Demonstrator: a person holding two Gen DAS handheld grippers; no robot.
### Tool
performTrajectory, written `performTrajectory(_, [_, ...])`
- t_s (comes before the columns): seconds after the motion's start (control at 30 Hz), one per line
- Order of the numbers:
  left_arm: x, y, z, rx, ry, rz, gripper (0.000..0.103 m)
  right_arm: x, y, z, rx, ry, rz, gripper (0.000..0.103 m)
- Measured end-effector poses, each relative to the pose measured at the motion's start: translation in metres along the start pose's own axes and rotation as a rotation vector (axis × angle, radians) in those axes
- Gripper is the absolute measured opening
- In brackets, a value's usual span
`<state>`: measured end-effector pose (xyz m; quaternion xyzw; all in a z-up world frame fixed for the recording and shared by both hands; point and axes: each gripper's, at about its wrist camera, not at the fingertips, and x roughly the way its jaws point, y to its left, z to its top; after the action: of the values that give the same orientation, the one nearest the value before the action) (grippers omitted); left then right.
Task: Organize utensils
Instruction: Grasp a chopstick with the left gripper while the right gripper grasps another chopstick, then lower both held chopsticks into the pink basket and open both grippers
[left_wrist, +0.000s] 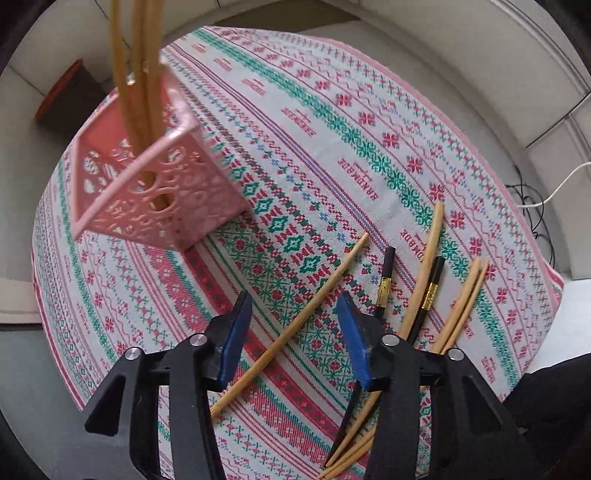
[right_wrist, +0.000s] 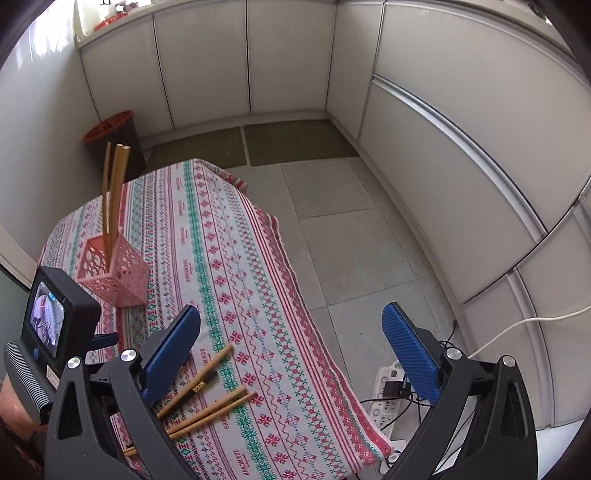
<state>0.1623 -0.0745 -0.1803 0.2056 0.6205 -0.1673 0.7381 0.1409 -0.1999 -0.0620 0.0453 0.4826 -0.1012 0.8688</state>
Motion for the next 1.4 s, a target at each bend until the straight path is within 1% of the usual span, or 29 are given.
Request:
performTrajectory(0.1, [0.011,-0.003,0.002,0.019,0.021,0.015,0.043,0.016,-0.003,-0.003,0.014,0.058,0.018,0.096])
performTrajectory(0.13, [0.015,-0.003,0.002,0.024,0.032,0.012,0.042,0.021,-0.004,-0.003,0.021,0.082,0.027,0.096])
performTrajectory(0.2, [0.022,-0.002,0.001,0.033,0.051,-0.003,0.038,0.032,-0.004,-0.005,0.035,0.131,0.051,0.096])
performTrajectory(0.23, [0.023,-0.002,0.001,0.037,0.045,-0.012,0.035,0.037,-0.004,-0.007,0.044,0.150,0.060,0.096])
performTrajectory(0.27, [0.023,-0.001,0.001,0.039,0.040,-0.037,0.029,0.043,-0.003,-0.009,0.053,0.171,0.069,0.096])
performTrajectory(0.3, [0.024,0.000,0.000,0.037,0.037,-0.053,0.026,0.050,-0.002,-0.010,0.066,0.202,0.081,0.096])
performTrajectory(0.37, [0.023,0.000,-0.005,0.039,0.022,-0.072,0.018,0.063,0.002,-0.013,0.087,0.250,0.106,0.096])
performTrajectory(0.43, [0.022,-0.004,-0.008,0.041,0.010,-0.069,0.015,0.076,0.006,-0.017,0.117,0.300,0.137,0.096])
performTrajectory(0.5, [0.019,-0.006,-0.013,0.043,-0.006,-0.059,0.010,0.085,0.011,-0.018,0.137,0.332,0.151,0.096])
performTrajectory(0.53, [0.017,-0.005,-0.016,0.040,-0.011,-0.053,0.007,0.089,0.013,-0.020,0.142,0.341,0.151,0.096])
performTrajectory(0.6, [0.006,-0.001,-0.029,0.032,-0.033,-0.046,0.005,0.095,0.018,-0.021,0.151,0.356,0.154,0.095])
performTrajectory(0.67, [-0.010,0.003,-0.039,0.024,-0.060,-0.051,0.005,0.102,0.023,-0.022,0.162,0.373,0.161,0.088])
performTrajectory(0.73, [-0.029,0.012,-0.048,0.007,-0.100,-0.049,0.005,0.113,0.029,-0.025,0.179,0.405,0.171,0.076])
performTrajectory(0.77, [-0.036,0.013,-0.051,0.002,-0.113,-0.048,0.005,0.119,0.031,-0.027,0.190,0.424,0.176,0.072])
performTrajectory(0.83, [-0.053,0.021,-0.062,-0.009,-0.148,-0.044,0.005,0.129,0.036,-0.029,0.206,0.457,0.179,0.052])
performTrajectory(0.87, [-0.060,0.019,-0.071,-0.012,-0.160,-0.040,0.005,0.135,0.039,-0.030,0.216,0.469,0.188,0.049])
performTrajectory(0.93, [-0.073,0.024,-0.079,-0.014,-0.186,-0.028,0.005,0.146,0.046,-0.033,0.230,0.491,0.173,0.042])
performTrajectory(1.07, [-0.098,0.027,-0.090,-0.018,-0.234,-0.008,0.005,0.168,0.058,-0.042,0.255,0.527,0.142,0.035])
performTrajectory(1.1, [-0.100,0.027,-0.089,-0.018,-0.243,-0.004,0.005,0.165,0.062,-0.040,0.247,0.491,0.118,0.033])
performTrajectory(1.13, [-0.106,0.027,-0.091,-0.021,-0.257,0.002,0.005,0.166,0.068,-0.039,0.234,0.486,0.116,0.021])
performTrajectory(1.17, [-0.106,0.029,-0.085,-0.022,-0.265,0.004,0.005,0.167,0.073,-0.039,0.224,0.480,0.102,0.020])
performTrajectory(1.2, [-0.113,0.030,-0.087,-0.027,-0.281,0.009,0.005,0.166,0.075,-0.039,0.225,0.462,0.093,0.014])
performTrajectory(1.27, [-0.116,0.037,-0.086,-0.041,-0.304,0.016,0.005,0.164,0.076,-0.038,0.242,0.441,0.098,0.013])
performTrajectory(1.33, [-0.123,0.044,-0.088,-0.058,-0.333,0.018,0.005,0.163,0.075,-0.038,0.271,0.430,0.136,0.012])
performTrajectory(1.4, [-0.134,0.050,-0.091,-0.072,-0.360,0.019,0.005,0.155,0.072,-0.036,0.271,0.412,0.157,0.011])
